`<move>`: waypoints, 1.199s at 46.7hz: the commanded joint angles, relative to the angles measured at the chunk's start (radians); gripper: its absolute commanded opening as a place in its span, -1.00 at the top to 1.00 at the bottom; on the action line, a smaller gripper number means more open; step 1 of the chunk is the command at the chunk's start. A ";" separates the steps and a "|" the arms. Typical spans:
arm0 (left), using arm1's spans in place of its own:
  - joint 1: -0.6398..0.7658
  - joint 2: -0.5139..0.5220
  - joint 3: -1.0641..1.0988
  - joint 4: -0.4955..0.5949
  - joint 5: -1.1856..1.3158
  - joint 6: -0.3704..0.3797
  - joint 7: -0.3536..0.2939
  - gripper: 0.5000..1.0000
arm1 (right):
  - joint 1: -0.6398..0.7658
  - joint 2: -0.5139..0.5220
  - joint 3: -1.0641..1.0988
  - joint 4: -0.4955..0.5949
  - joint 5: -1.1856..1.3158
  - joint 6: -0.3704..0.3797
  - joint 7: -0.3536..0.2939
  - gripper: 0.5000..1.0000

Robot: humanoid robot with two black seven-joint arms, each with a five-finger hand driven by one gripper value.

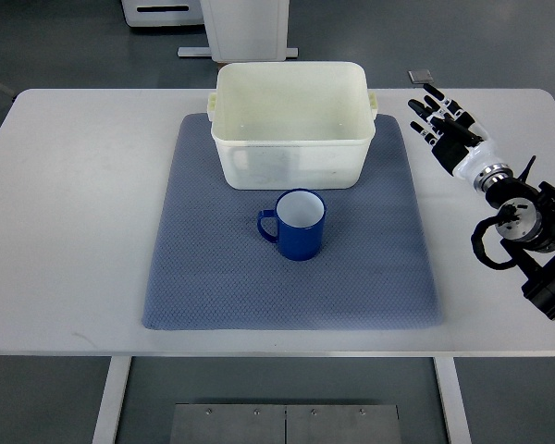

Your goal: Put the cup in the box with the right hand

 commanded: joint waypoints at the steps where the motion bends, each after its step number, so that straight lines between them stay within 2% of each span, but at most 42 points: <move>1: 0.000 0.000 0.000 0.000 0.000 -0.001 0.000 -1.00 | 0.000 0.001 0.000 0.001 0.001 0.000 0.000 -1.00; 56: 0.018 0.000 -0.002 0.001 -0.010 0.002 0.000 -1.00 | 0.011 -0.001 0.002 0.002 -0.001 0.000 0.002 -1.00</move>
